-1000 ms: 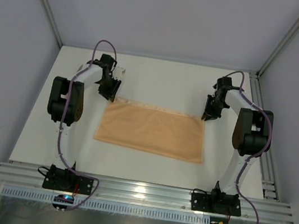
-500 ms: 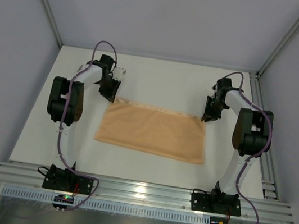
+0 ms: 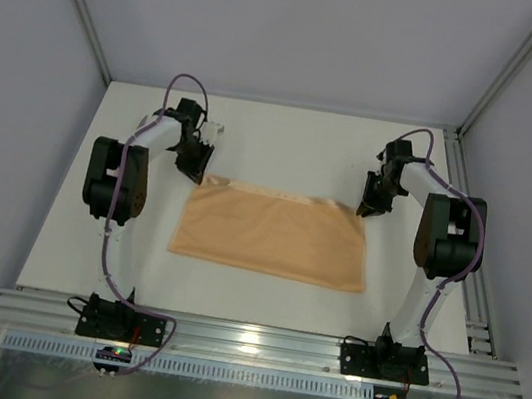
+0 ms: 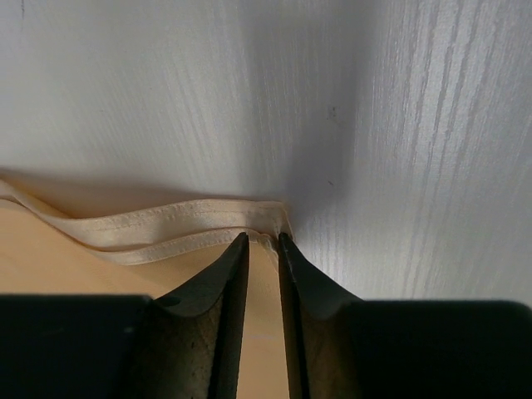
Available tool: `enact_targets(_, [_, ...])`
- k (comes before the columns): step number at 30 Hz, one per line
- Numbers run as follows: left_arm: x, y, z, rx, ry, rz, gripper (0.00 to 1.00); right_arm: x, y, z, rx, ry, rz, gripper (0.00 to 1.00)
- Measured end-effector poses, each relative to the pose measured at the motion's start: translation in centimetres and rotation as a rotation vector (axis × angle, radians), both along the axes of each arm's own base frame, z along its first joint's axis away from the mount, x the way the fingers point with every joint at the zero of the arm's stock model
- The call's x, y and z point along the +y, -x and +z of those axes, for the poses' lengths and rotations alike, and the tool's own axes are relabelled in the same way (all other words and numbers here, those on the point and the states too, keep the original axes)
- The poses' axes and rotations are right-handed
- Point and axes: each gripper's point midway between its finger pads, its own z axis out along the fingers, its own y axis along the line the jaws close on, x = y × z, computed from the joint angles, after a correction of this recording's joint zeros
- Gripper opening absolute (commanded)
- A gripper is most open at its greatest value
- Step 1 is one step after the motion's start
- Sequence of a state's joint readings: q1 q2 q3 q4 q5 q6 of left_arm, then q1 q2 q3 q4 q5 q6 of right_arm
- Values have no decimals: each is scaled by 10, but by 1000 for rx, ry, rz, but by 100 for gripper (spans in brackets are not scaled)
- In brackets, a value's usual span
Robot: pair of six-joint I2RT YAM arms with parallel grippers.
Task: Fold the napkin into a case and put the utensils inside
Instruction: Fold and flatten the napkin at the center of the board.
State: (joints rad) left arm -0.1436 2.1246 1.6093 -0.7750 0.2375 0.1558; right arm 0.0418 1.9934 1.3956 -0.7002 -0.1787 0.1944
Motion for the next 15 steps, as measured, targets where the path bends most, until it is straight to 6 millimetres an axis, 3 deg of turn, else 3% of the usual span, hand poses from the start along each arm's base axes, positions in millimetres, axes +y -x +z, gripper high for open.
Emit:
enact_targets(8, [0,3,6,-7,2,-3,19,-2,3,11,-23,8,-2,26])
enact_targets(12, [0,2,7,-10,4,-2,18,-2,3,14,-31,8,-2,17])
enact_targets(15, [0,3,7,-9,3,-2,17,-2,6,12,-24,10,-1,17])
